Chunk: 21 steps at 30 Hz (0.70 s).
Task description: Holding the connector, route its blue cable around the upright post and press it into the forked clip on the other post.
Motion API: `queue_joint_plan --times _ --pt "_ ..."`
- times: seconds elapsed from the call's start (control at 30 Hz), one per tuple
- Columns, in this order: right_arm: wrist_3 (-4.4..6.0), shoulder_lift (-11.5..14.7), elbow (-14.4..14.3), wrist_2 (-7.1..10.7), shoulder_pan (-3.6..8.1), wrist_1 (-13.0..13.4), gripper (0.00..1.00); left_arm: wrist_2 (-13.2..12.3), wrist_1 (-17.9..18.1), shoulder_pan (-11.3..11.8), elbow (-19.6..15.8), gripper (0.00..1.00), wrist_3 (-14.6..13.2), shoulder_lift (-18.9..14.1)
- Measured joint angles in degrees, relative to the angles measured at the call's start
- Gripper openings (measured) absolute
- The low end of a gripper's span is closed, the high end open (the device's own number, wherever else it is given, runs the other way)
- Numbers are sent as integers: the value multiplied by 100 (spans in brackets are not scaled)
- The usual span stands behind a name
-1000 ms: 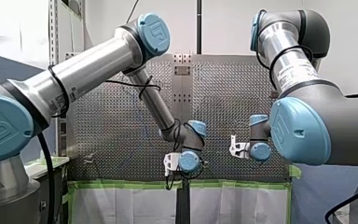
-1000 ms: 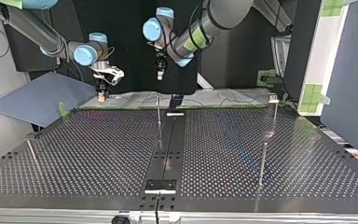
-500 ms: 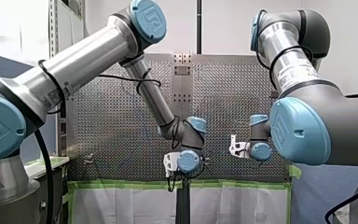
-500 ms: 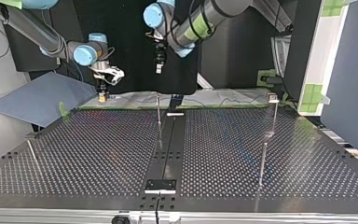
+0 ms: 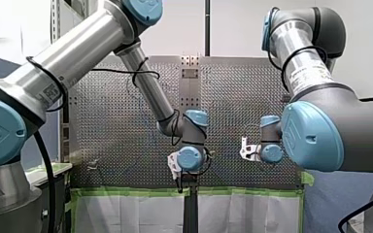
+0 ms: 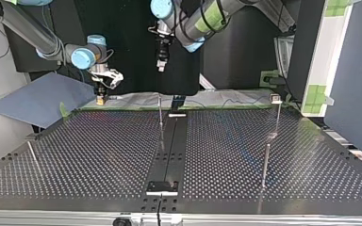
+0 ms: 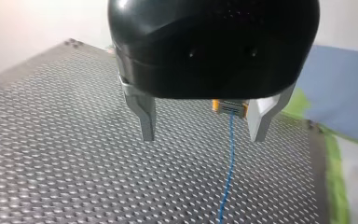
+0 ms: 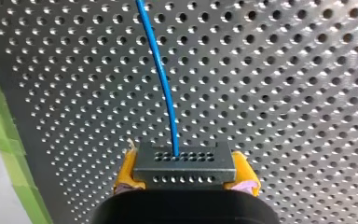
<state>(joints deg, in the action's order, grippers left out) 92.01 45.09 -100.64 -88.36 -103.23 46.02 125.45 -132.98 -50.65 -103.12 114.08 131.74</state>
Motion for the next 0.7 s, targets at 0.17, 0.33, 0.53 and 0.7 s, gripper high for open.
queue_joint_plan --times 0.17,0.33,0.53,0.7 --pt "34 241 3 -37 -31 -246 0 -12 243 8 -259 96 189 -261" --pt "61 511 2 -13 -46 -516 0 11 328 3 -512 96 225 -427" --pt "111 819 -3 132 -51 -695 0 15 415 18 -763 96 296 -458" --pt "130 1046 -4 172 -52 -693 0 43 594 31 -958 96 472 -460"
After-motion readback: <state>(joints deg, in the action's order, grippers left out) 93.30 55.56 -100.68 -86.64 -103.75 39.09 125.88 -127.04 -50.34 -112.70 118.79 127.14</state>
